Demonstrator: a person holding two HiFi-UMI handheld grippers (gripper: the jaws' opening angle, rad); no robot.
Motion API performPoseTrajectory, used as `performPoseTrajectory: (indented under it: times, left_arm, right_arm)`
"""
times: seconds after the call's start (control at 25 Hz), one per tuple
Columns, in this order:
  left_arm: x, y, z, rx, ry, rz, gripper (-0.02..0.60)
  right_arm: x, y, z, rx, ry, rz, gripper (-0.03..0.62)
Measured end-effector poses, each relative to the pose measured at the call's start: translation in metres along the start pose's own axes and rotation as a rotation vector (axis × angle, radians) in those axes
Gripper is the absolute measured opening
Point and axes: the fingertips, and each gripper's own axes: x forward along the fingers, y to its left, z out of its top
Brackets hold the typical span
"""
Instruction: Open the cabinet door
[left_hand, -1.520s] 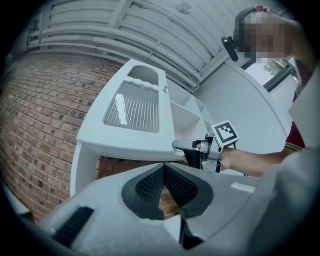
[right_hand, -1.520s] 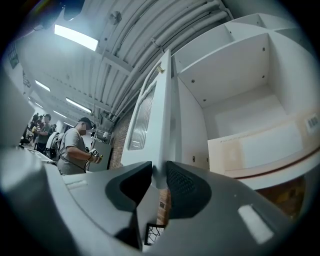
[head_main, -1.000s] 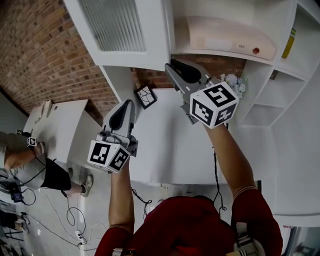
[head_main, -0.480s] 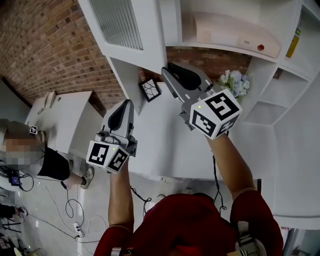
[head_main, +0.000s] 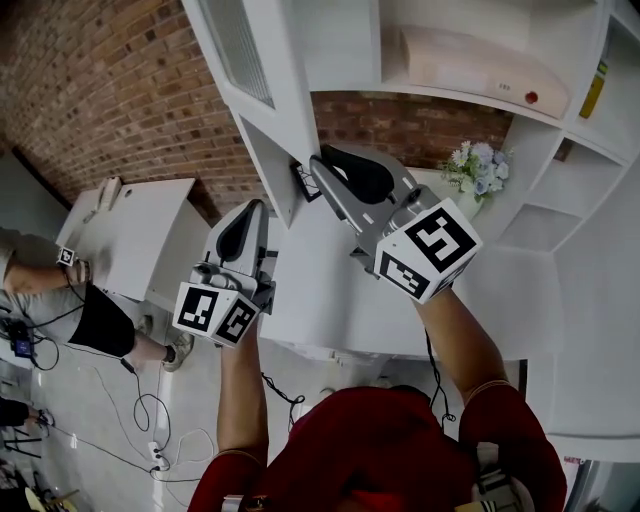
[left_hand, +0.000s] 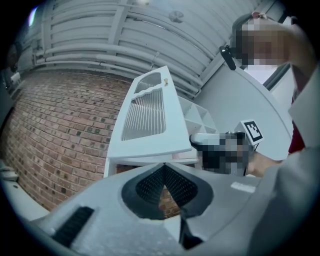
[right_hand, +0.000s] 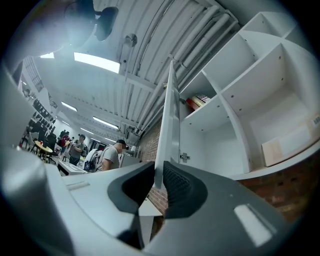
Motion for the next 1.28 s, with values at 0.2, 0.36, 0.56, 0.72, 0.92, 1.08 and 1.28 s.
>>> performPoseTrajectory:
  times: [0.2, 0.36, 0.56, 0.72, 0.92, 1.08, 1.28]
  left_arm:
    - [-0.012, 0.007, 0.004, 0.008, -0.004, 0.013, 0.0]
    - [-0.023, 0.013, 0.007, 0.011, -0.01, 0.03, 0.0]
    - [-0.043, 0.022, 0.01, 0.01, -0.01, 0.054, 0.0]
    - [-0.06, 0.032, 0.014, 0.009, -0.014, 0.071, 0.0]
    - [-0.079, 0.043, 0.019, 0.015, -0.014, 0.078, 0.0]
    - [-0.09, 0.052, 0.021, 0.014, -0.018, 0.078, 0.0]
    - [-0.092, 0.058, 0.019, 0.0, -0.019, 0.063, 0.0]
  right_arm:
    - [0.006, 0.023, 0.0, 0.001, -0.015, 0.044, 0.063]
    - [0.017, 0.048, 0.0, -0.021, -0.015, 0.101, 0.057]
    - [0.033, 0.076, 0.0, -0.04, -0.022, 0.143, 0.048]
    - [0.048, 0.094, 0.0, -0.039, -0.038, 0.171, 0.048]
    - [0.066, 0.115, 0.002, -0.041, -0.069, 0.195, 0.045]
    - [0.077, 0.13, -0.002, -0.05, -0.063, 0.211, 0.04]
    - [0.083, 0.134, -0.007, -0.057, -0.05, 0.202, 0.025]
